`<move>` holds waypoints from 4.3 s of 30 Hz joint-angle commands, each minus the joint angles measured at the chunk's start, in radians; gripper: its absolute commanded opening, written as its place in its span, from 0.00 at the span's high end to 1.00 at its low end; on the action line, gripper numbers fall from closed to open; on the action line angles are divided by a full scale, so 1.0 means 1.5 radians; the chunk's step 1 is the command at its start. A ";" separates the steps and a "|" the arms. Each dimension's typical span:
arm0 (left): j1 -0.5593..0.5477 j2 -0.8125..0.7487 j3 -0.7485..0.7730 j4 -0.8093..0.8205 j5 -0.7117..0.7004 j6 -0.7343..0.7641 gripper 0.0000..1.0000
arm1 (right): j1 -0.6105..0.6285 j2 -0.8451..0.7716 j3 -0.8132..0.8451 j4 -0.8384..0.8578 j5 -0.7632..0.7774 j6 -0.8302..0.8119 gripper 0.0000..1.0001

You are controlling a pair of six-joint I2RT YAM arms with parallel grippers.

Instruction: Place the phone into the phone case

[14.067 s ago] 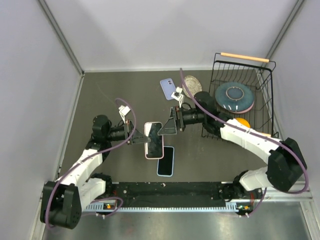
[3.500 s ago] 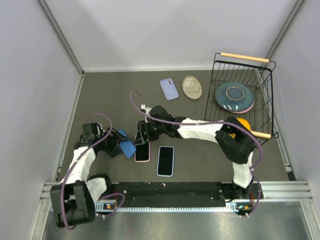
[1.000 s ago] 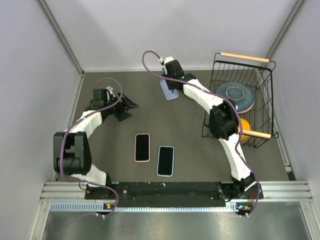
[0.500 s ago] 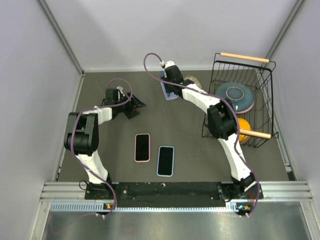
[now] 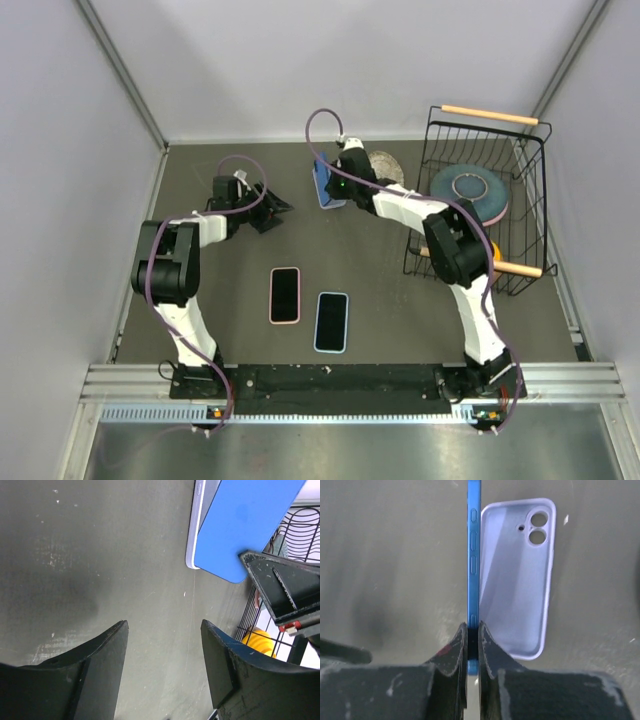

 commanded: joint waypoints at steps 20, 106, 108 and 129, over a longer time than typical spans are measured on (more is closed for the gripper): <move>-0.054 0.012 0.064 -0.080 -0.084 0.068 0.37 | 0.075 -0.245 -0.168 0.014 0.059 0.052 1.00; 0.094 -0.359 -0.190 -0.388 -0.053 0.161 0.02 | 0.265 -0.107 0.044 -0.478 0.388 0.005 1.00; 0.094 -0.363 -0.189 -0.391 -0.055 0.163 0.02 | 0.266 -0.097 0.055 -0.489 0.385 0.011 1.00; 0.095 -0.391 -0.192 -0.400 -0.081 0.150 0.02 | 0.290 -0.027 0.124 -0.566 0.448 0.029 1.00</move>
